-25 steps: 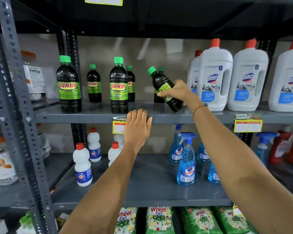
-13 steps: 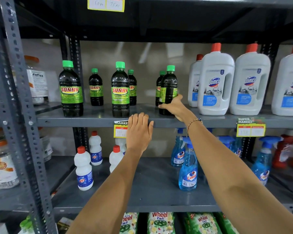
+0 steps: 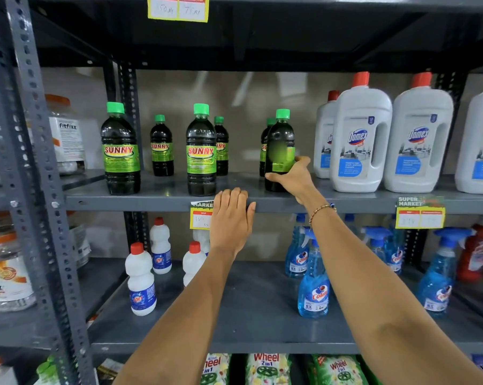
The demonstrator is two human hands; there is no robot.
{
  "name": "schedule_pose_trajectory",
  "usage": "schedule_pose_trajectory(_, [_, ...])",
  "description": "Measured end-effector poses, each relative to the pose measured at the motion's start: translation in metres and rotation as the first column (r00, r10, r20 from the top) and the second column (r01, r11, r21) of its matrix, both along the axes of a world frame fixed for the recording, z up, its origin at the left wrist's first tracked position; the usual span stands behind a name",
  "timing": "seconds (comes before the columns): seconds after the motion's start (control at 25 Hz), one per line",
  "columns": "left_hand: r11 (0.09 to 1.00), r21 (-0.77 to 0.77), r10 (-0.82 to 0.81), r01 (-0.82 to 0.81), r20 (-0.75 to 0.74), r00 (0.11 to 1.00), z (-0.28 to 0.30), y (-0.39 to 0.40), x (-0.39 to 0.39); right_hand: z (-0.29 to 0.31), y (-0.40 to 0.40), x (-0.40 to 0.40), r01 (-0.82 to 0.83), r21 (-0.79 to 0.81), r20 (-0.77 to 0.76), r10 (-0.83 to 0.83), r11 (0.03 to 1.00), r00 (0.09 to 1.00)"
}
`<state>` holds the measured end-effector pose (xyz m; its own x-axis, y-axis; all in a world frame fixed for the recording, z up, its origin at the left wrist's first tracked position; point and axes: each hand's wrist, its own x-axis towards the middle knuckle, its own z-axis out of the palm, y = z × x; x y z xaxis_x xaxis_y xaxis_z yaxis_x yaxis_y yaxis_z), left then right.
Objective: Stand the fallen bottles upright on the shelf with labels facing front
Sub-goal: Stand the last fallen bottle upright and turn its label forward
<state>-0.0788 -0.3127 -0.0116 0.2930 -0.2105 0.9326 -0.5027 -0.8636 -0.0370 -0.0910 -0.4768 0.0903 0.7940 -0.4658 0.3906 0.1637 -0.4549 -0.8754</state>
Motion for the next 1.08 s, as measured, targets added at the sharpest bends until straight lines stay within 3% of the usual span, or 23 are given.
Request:
schedule_pose_trajectory(0.08, [1.000,-0.007,-0.001,0.001,-0.002,1.000,0.000,0.000,0.000,0.000,0.002,-0.001,0.050,-0.073,0.012,-0.049,0.996,0.999])
schedule_pose_trajectory(0.2, [1.000,-0.009,-0.008,0.008,0.004,1.000,-0.001,0.000,-0.001,0.000,0.002,-0.001,-0.004,-0.046,-0.028,0.003,0.999,1.000])
schedule_pose_trajectory(0.36, [1.000,-0.010,-0.001,0.001,-0.015,1.000,0.000,0.000,-0.001,-0.003,0.002,-0.001,0.060,-0.105,0.022,-0.058,0.993,0.998])
schedule_pose_trajectory(0.52, [1.000,0.005,-0.004,0.004,-0.017,1.000,0.000,0.002,-0.001,0.001,-0.001,-0.004,-0.037,-0.034,-0.079,0.034,0.999,0.996])
schedule_pose_trajectory(0.72, [1.000,0.019,0.005,-0.004,-0.015,1.000,0.000,0.003,-0.002,-0.003,-0.003,0.000,-0.040,-0.092,-0.097,0.031,0.995,0.995])
schedule_pose_trajectory(0.84, [1.000,0.017,-0.009,0.009,0.008,1.000,0.000,0.003,-0.001,-0.001,-0.008,0.007,-0.114,-0.043,-0.151,0.106,0.993,0.983])
schedule_pose_trajectory(1.08, [1.000,0.016,-0.002,0.001,0.046,0.999,-0.001,0.003,0.002,-0.004,-0.009,0.005,-0.043,-0.047,-0.109,0.038,0.998,0.993])
